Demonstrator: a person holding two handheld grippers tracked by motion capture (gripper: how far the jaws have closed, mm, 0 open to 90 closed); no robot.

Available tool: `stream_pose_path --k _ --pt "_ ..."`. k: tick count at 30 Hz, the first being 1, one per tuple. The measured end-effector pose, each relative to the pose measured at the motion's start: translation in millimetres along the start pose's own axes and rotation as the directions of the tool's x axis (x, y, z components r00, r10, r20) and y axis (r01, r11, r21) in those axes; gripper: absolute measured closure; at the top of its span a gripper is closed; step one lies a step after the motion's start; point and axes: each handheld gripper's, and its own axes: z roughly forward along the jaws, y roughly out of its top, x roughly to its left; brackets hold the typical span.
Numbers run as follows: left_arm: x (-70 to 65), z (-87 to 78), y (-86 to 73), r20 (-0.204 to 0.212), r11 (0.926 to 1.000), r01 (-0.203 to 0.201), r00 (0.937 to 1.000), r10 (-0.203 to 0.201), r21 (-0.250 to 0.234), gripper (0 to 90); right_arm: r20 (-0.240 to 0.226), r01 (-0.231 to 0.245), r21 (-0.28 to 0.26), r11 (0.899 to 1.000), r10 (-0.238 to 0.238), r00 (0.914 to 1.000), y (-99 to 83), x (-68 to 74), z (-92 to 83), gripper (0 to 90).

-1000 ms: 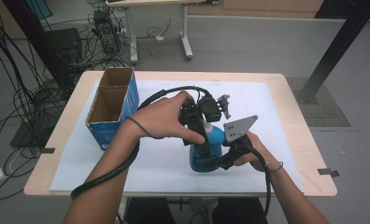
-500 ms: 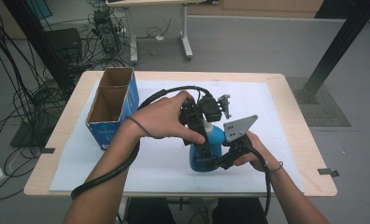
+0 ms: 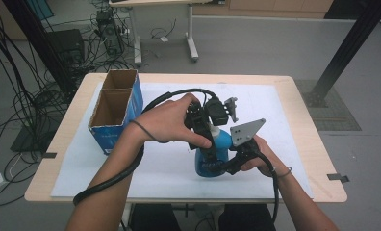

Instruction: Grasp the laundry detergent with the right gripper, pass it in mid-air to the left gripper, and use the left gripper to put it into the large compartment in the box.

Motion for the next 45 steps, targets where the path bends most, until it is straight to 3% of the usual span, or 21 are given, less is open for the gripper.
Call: stream_pose_path --k 45 --pt "-1.5 -4.3 -1.1 0.002 1.0 -0.001 1.0 0.001 -0.004 7.4 0.006 -0.001 0.009 1.0 0.001 1.0 0.3 0.7 2.5 41.7"
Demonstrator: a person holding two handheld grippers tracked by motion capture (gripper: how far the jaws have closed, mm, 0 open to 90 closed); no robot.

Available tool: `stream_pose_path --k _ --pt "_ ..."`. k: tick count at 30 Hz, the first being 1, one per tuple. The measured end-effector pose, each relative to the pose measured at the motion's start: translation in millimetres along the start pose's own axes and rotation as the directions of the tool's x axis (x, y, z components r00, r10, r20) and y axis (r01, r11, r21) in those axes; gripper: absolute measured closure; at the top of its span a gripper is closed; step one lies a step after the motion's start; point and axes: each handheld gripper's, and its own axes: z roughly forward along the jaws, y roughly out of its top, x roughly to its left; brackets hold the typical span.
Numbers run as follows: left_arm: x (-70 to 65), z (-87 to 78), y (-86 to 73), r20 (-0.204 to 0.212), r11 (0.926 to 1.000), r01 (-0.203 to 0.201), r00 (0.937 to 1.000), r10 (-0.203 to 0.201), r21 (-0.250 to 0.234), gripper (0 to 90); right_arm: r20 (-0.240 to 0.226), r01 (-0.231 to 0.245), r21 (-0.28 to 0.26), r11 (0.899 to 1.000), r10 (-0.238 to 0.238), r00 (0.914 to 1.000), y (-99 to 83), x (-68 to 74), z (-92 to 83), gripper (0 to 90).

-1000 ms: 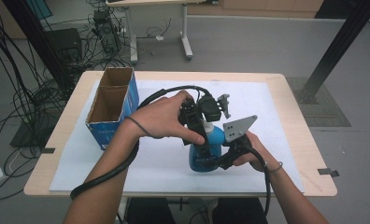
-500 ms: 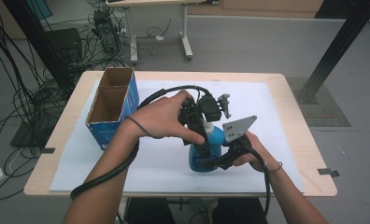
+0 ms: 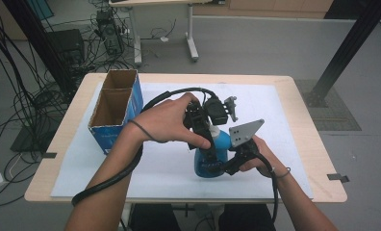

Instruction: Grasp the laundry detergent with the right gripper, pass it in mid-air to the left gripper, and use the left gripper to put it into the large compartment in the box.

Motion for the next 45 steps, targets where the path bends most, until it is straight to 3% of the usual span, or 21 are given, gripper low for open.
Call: stream_pose_path --k 25,45 --pt "-2.3 4.7 5.2 0.009 0.9996 -0.014 0.9999 0.014 0.024 9.0 -0.007 0.014 0.007 1.0 -0.014 0.9999 2.4 1.5 1.4 41.7" --pt "-2.2 11.2 8.7 -0.004 0.9976 -0.018 0.9998 0.019 0.067 18.2 -0.014 0.021 0.008 1.0 -0.021 0.9997 4.3 2.9 2.5 41.7"
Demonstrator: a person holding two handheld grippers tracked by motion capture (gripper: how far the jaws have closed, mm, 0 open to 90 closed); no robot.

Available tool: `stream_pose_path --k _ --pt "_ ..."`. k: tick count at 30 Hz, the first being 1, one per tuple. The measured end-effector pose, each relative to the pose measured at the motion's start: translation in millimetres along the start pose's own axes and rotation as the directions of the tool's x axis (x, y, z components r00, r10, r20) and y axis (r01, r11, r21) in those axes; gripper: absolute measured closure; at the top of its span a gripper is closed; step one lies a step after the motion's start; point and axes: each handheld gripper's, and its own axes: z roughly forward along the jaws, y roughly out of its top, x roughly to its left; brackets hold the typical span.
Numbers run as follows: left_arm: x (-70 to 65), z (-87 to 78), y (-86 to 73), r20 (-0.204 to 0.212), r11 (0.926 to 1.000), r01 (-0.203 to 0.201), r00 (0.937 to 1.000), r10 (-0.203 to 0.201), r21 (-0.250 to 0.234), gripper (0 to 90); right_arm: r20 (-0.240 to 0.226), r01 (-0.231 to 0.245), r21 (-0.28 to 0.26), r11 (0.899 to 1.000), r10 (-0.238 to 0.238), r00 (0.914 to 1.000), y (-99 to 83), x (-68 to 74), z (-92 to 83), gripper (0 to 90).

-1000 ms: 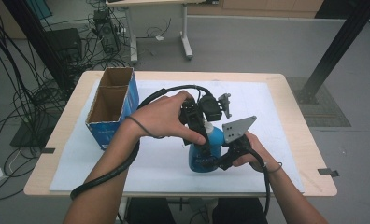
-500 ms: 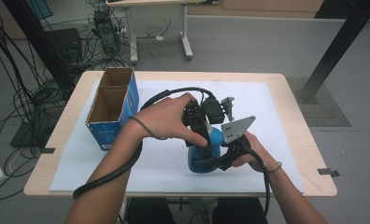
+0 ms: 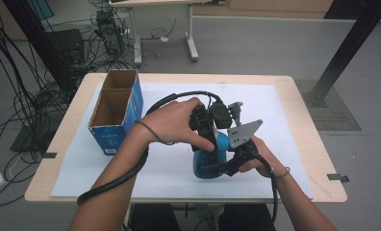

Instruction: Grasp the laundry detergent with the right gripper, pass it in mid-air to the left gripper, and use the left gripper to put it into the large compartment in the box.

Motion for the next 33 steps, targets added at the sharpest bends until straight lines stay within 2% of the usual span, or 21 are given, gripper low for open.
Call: stream_pose_path --k 15,21,33 --pt "-0.3 -0.6 2.2 -0.002 1.0 -0.005 1.0 0.005 -0.005 25.5 -0.005 0.004 0.003 1.0 -0.004 1.0 0.3 0.3 0.7 41.7" --pt "0.3 -2.4 1.3 0.012 0.9998 0.004 0.9999 -0.004 -0.02 35.4 -0.005 0.004 0.004 1.0 -0.004 1.0 0.5 0.4 1.1 41.7" --pt "1.3 -3.3 0.1 0.01 0.9996 0.004 0.9999 -0.003 -0.027 36.5 -0.006 0.003 -0.001 1.0 -0.003 1.0 0.3 -0.4 0.8 41.7"
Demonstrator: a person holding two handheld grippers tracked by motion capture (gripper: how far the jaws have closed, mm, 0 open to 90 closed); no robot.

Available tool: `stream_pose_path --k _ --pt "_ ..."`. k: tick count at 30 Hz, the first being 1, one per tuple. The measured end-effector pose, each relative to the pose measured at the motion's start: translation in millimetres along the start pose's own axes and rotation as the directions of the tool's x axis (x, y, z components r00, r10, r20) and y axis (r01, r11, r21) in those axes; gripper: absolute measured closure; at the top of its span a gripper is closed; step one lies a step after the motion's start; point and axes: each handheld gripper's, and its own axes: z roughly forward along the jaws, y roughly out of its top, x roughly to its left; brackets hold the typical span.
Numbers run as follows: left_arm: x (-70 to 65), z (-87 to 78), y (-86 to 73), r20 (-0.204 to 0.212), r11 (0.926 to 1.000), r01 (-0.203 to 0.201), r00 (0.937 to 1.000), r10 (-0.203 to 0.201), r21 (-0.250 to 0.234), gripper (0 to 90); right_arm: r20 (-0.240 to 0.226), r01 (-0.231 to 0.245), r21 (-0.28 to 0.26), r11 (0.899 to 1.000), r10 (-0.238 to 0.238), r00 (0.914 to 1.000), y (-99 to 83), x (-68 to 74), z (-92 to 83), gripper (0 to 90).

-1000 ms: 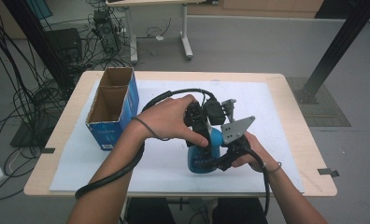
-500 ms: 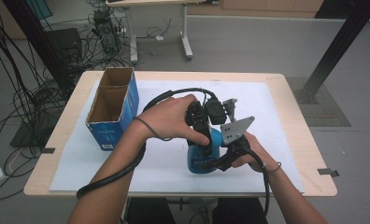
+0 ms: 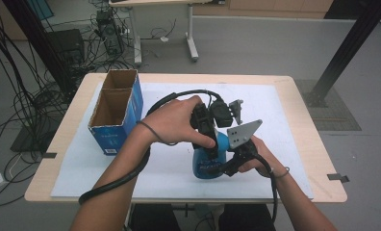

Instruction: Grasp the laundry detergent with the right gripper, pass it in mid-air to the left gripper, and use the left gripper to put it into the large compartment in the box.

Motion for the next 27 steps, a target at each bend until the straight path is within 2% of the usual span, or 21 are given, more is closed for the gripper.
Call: stream_pose_path --k 27 --pt "-1.9 -0.6 -1.0 -0.009 1.0 0.002 1.0 -0.002 0.002 36.6 -0.002 0.004 0.0 1.0 -0.004 1.0 0.9 0.6 1.5 41.8"
